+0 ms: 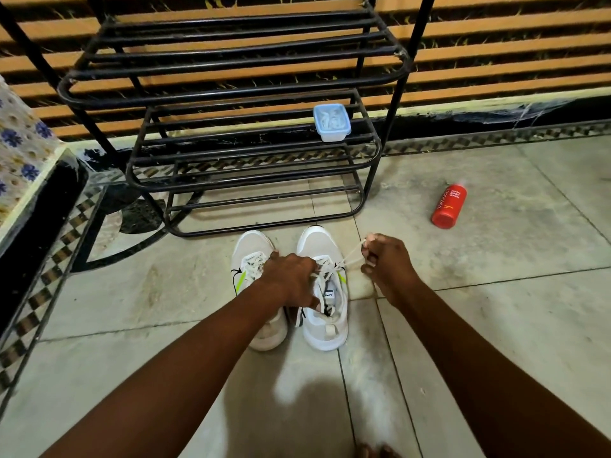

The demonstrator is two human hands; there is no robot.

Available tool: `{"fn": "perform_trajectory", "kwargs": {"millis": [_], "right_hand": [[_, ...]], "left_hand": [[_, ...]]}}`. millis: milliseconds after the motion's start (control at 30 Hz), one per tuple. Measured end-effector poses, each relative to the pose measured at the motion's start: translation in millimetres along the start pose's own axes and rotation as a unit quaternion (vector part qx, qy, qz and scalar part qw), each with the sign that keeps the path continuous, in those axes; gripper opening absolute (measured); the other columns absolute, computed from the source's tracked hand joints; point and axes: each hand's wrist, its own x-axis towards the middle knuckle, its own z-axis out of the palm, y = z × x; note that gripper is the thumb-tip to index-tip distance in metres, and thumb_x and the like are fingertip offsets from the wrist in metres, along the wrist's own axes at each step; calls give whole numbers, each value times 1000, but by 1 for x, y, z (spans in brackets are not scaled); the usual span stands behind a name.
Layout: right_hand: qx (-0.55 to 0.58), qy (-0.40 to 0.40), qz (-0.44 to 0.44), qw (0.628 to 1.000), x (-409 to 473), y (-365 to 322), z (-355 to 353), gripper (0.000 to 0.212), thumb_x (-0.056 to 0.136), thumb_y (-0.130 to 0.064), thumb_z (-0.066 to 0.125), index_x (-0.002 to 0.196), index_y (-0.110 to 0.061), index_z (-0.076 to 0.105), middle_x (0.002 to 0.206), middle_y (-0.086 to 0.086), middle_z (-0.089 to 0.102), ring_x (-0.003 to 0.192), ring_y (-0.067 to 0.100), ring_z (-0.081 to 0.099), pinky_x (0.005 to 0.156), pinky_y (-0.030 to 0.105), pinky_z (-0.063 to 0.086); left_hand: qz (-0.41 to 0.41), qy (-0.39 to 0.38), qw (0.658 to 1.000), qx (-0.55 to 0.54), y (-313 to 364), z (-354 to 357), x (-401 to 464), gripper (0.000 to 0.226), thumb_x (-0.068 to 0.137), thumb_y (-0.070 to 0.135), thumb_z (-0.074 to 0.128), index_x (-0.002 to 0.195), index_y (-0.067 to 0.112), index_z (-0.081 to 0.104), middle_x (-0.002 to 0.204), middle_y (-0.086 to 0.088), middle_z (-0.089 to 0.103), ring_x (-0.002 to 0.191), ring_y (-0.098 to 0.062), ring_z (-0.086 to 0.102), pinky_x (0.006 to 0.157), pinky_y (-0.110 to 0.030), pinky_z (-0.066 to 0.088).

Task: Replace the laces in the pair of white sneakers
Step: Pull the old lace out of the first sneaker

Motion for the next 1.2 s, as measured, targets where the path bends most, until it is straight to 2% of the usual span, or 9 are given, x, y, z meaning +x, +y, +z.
{"fn": "perform_trajectory", "kwargs": {"millis": [100,233,400,500,600,767,933,1067,1200], "right_hand": [[-96,-25,31,995,4,12,-8,25,93,-20,66,70,-15,57,57,-2,42,50,10,33,49,24,29],[-418,-171,-144,881,10,2,-29,31,84,-34,77,62,-15,65,58,1,60,61,6,52,64,28,39],[-78,-71,-80,991,1,-11,-20,31,100,-9,58,70,-15,55,63,-6,44,58,6,35,49,20,28],[113,2,33,993,-2,-2,-5,25,106,-20,50,81,-15,55,69,1,53,55,10,37,49,22,24],[-70,-54,-18,996,-1,-6,-6,28,108,-25,43,81,-17,42,66,6,49,47,13,32,44,22,23],[-599,-232,-219,734,9,-9,-18,16,94,-29,62,96,-24,48,62,0,51,62,24,54,61,34,40],[-669,-255,-270,644,8,-10,-9,22,92,-31,41,88,-19,59,87,-5,47,93,21,48,72,43,48],[-660,-107,-370,645,-1,-5,-5,21,89,-38,45,84,-22,58,101,-6,47,93,21,40,69,40,43],[-548,29,-360,754,-3,-14,4,6,91,-11,58,87,-15,56,109,0,54,99,21,49,80,43,43]], "left_hand": [[2,-4,1000,14,2,-1,4,83,67,66,83,137,33,52,138,-1,60,133,-24,52,120,-49,28],[2,-4,1000,6,1,2,7,83,67,65,84,138,36,51,140,0,59,135,-23,50,120,-50,25],[-5,-2,1000,-1,-1,1,8,90,68,66,83,145,37,48,144,1,57,137,-24,49,117,-48,31],[-6,-3,1000,-5,-3,1,9,92,65,68,84,144,37,49,142,1,58,135,-24,51,111,-45,34],[-6,0,1000,-4,-3,2,10,92,66,68,84,145,36,49,142,0,58,134,-26,52,108,-42,38],[-7,1,1000,-14,-4,7,10,92,67,67,83,146,38,47,144,1,56,136,-25,49,110,-43,37],[-8,2,1000,-23,-6,8,12,92,65,67,85,145,37,49,143,1,57,135,-25,51,106,-41,39],[-8,-6,999,-38,-9,7,13,98,61,70,86,147,40,47,142,1,57,134,-26,51,102,-42,42],[-10,-15,998,-56,-10,6,16,107,52,80,83,146,41,48,140,2,58,134,-25,51,99,-42,42]]}}
